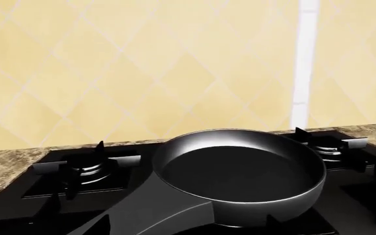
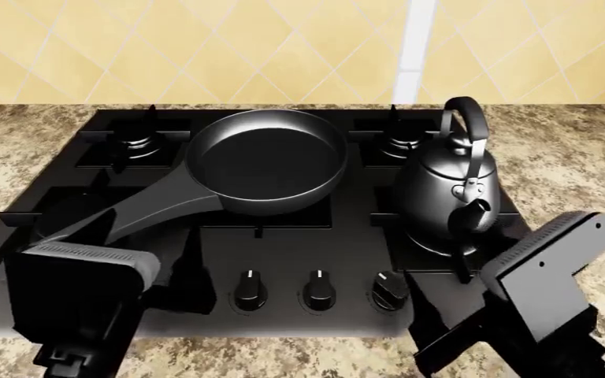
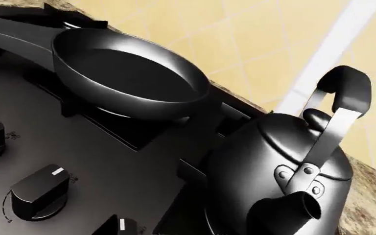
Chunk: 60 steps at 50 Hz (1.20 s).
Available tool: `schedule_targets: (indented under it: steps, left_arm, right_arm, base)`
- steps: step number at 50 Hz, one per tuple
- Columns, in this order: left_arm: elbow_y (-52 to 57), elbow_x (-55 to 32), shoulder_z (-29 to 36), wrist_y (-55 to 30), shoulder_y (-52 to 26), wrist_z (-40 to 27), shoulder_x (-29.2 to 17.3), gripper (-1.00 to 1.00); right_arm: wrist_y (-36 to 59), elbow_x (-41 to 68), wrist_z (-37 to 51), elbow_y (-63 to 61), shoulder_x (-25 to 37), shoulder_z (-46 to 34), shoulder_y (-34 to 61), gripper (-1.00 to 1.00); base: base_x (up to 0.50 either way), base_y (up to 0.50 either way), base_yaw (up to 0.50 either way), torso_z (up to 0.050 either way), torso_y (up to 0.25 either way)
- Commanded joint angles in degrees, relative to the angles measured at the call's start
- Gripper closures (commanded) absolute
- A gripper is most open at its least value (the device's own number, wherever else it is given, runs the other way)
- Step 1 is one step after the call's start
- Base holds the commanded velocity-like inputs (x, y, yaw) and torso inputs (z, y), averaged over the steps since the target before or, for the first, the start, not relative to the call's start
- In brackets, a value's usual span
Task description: Pick the kettle from the counter and place it on a stove burner. Then turn the burner on.
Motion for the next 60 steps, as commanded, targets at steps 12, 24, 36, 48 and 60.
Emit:
schedule_targets:
  steps: [12, 24, 36, 48, 60]
  left_arm:
    - [9.76, -3.45, 24.97, 35.03, 2.08, -23.75, -31.70, -1.00]
    - [9.77, 8.54, 72.37, 59.52, -27.61, -38.39, -49.52, -1.00]
    - [9.77, 12.25, 100.46, 65.37, -52.39, -42.94, -54.09, -1.00]
    - [9.78, 16.36, 114.08, 68.59, -61.68, -44.69, -57.14, -1.00]
    - [9.78, 21.46, 117.66, 70.33, -60.62, -46.60, -58.25, -1.00]
  right_arm:
    - [1.24, 22.16, 12.41, -13.33, 10.34, -0.12, 17.94, -1.00]
    - [43.53, 69.44, 44.86, -13.31, -19.82, 74.32, -3.54, -1.00]
    - [47.14, 99.97, 57.05, -13.33, -11.50, 78.51, 0.30, -1.00]
    - [48.79, 105.73, 57.04, -13.33, -9.05, 89.68, -6.22, -1.00]
    - [50.54, 109.16, 57.02, -13.33, -8.81, 100.89, -14.69, -1.00]
  base:
    - [0.00, 0.00, 0.00, 0.000, 0.000]
    - [0.00, 0.00, 0.00, 0.000, 0.000]
    - [0.00, 0.00, 0.00, 0.000, 0.000]
    - [0.00, 0.00, 0.00, 0.000, 0.000]
    - [0.00, 0.00, 0.00, 0.000, 0.000]
